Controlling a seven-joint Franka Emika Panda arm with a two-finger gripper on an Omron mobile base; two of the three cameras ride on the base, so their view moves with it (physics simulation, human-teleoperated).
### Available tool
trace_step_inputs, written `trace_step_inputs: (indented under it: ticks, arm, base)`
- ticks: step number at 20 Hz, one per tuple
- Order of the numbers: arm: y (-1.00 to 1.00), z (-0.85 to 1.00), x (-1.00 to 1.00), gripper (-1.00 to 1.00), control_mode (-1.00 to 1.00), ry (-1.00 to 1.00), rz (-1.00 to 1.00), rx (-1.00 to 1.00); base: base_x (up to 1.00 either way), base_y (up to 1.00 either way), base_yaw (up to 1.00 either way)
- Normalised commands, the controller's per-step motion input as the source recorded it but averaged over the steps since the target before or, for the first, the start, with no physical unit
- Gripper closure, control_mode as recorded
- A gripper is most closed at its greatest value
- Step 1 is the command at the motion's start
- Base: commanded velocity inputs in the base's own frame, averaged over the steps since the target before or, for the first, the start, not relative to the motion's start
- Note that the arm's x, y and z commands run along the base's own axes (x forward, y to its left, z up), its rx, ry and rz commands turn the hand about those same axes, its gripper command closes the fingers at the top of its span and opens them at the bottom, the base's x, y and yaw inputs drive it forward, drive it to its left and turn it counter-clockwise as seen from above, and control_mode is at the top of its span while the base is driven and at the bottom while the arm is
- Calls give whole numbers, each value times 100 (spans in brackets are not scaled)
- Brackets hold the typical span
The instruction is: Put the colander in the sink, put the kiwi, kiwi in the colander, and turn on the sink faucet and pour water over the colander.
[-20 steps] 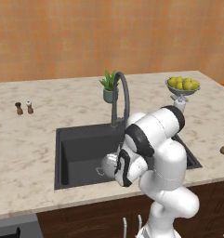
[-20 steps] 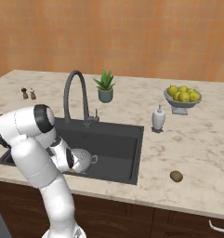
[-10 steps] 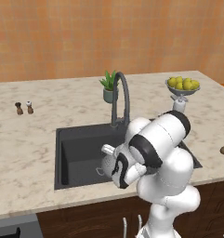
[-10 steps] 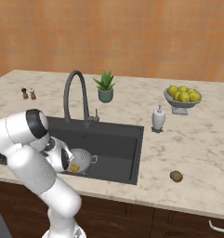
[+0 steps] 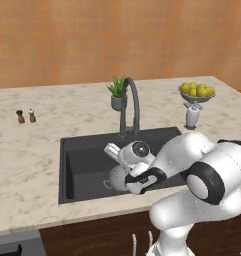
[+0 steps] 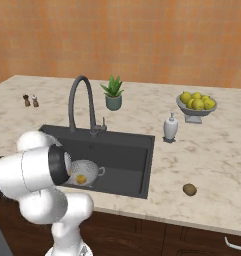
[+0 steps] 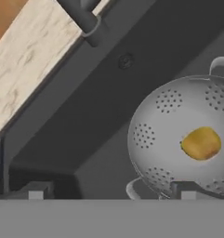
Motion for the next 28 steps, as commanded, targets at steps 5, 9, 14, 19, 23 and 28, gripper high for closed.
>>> trace_step_inputs:
  ticks: [5,9,14,19,23,28]
  arm:
    - [0,100,-25,-100,-100,30,0,4]
    - [0,100,-36,-100,-100,30,0,0]
    - [-3,66,-69,-100,-100,24,0,-2]
    - [-79,4,-66,-100,-100,1,0,-13]
    - [-100,0,-38,-100,-100,0,0,-7]
    - [-100,0,-27,-100,-100,0,0,-6]
  base:
    - [0,0,0]
    - [0,0,0]
    - [0,0,0]
    - [0,0,0]
    - [0,0,0]
    - [0,0,0]
